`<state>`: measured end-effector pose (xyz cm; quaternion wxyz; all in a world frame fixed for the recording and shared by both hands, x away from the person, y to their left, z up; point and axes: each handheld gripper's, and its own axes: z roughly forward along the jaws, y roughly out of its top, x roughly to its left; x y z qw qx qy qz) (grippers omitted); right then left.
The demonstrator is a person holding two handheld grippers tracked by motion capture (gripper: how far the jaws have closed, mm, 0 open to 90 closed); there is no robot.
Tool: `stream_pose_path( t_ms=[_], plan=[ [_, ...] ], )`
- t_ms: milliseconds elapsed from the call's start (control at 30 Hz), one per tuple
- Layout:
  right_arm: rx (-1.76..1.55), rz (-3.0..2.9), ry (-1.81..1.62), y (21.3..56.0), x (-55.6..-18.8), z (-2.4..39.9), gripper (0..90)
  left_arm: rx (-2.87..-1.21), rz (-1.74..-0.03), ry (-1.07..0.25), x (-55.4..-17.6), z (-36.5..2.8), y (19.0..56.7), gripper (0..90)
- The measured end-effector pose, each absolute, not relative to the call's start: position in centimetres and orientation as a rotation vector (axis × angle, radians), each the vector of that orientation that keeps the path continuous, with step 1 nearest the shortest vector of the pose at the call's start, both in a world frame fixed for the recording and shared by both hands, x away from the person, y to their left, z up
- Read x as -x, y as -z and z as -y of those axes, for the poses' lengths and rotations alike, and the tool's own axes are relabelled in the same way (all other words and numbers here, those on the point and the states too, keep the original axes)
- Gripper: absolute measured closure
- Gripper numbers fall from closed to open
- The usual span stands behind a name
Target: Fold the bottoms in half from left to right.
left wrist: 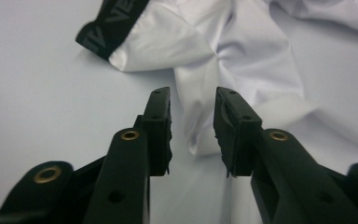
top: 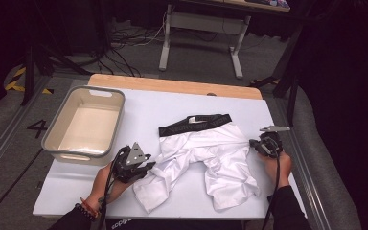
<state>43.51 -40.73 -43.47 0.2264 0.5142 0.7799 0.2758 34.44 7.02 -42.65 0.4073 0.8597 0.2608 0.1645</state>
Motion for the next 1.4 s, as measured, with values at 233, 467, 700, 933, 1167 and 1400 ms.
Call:
stream_pose_path(
  t_ms=[233,467,700,933,1167,1400],
  plan=[
    [-1.379,-2.113,-0.890,42.4,-43.5,41.3,68.1,-2.158,-0.691,-0.459,-37.7,-3.9,41.7,57.7],
    [-1.307,-2.165,-0.853,42.3,-46.9,39.0,49.5,-2.133,-0.878,-0.405,-43.2,-2.7,43.3,49.5],
    [-1.322,-2.229,-0.867,43.4,-49.7,38.4,47.7,-2.189,-0.932,-0.377,-45.8,-1.5,44.9,46.0],
    [-1.328,-2.242,-0.849,44.1,-50.5,37.6,57.5,-2.206,-0.952,-0.383,-46.9,-1.2,45.7,56.2],
    [-1.312,-2.298,-0.829,43.8,-50.6,36.3,88.3,-2.257,-0.885,-0.401,-47.9,-1.2,45.2,84.8],
    [-1.318,-2.232,-0.783,43.6,-50.6,35.8,89.2,-2.218,-0.958,-0.502,-51.1,-2.0,44.3,85.6]
  ],
)
